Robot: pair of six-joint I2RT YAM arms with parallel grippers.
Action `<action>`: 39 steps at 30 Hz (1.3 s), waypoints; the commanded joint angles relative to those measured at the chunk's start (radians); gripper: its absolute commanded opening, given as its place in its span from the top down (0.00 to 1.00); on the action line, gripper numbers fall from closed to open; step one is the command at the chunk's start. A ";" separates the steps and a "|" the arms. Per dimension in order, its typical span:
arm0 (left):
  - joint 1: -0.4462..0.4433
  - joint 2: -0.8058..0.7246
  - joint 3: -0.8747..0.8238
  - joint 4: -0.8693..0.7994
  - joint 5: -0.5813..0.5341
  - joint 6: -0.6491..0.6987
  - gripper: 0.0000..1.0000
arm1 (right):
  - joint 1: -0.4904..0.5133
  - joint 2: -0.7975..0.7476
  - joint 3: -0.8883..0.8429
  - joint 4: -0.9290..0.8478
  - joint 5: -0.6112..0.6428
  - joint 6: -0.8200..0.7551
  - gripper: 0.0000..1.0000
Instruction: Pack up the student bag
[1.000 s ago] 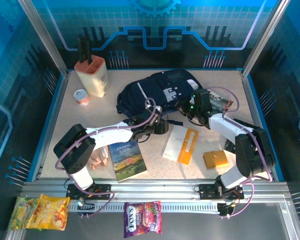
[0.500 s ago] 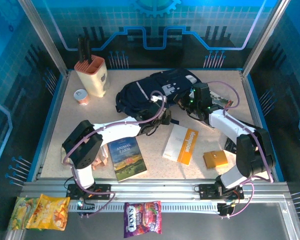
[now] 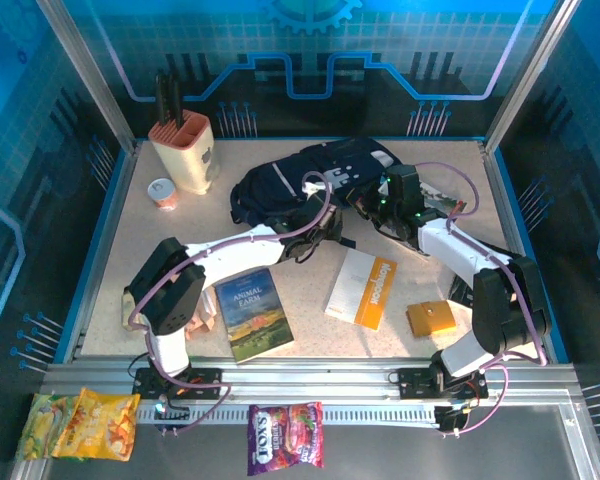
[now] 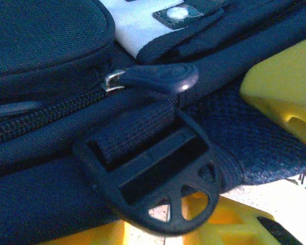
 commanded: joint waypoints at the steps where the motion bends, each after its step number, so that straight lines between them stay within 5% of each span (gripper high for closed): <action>1: 0.009 0.023 0.039 0.012 -0.014 0.015 0.73 | 0.019 -0.012 0.042 0.052 -0.070 0.004 0.96; 13: 0.012 0.065 0.081 -0.005 0.005 0.075 0.74 | 0.018 -0.016 0.050 0.046 -0.072 0.005 0.97; 20: 0.016 0.024 0.053 -0.031 0.004 0.093 0.87 | 0.002 -0.030 0.052 0.005 -0.044 -0.024 0.97; 33: 0.078 -0.250 -0.331 -0.023 0.030 0.078 0.93 | -0.045 -0.048 0.045 -0.077 0.021 -0.078 0.97; 39: 0.163 -0.326 -0.486 0.102 0.172 0.085 0.93 | -0.045 -0.047 0.046 -0.073 0.012 -0.080 0.98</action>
